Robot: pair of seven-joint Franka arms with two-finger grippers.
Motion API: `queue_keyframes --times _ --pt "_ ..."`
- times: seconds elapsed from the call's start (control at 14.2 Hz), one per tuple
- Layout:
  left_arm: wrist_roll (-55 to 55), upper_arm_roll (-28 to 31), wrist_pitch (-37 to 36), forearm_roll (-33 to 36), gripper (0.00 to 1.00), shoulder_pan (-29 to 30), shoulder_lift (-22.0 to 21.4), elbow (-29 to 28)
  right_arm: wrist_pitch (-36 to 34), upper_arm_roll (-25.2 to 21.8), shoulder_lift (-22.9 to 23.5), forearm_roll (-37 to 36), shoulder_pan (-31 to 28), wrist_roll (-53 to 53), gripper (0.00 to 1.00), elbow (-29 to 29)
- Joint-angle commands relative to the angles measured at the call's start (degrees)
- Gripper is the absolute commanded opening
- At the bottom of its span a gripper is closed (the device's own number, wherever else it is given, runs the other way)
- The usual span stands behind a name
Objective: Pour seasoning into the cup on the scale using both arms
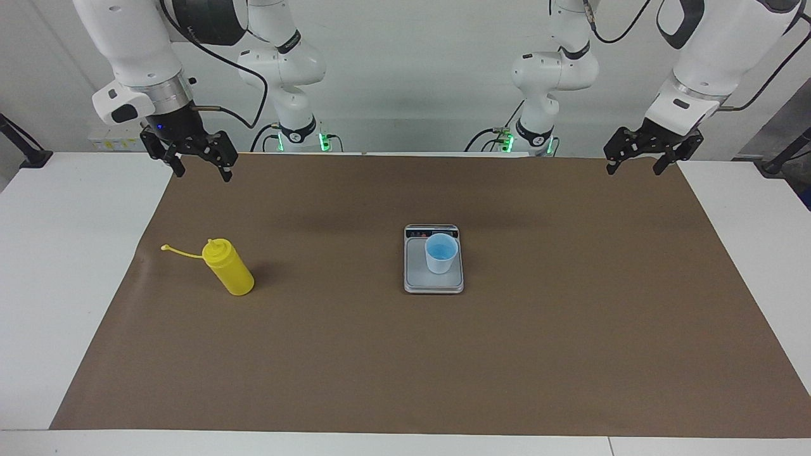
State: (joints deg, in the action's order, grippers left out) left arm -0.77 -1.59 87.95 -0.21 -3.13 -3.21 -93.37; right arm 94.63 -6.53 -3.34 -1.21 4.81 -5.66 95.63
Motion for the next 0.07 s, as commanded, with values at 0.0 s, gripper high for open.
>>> queue_keyframes --times 0.0 --pt "0.7 -0.3 -0.3 -0.4 1.00 0.8 -0.6 -0.8 -1.4 -0.4 -0.8 -0.3 0.1 -0.8 1.00 0.3"
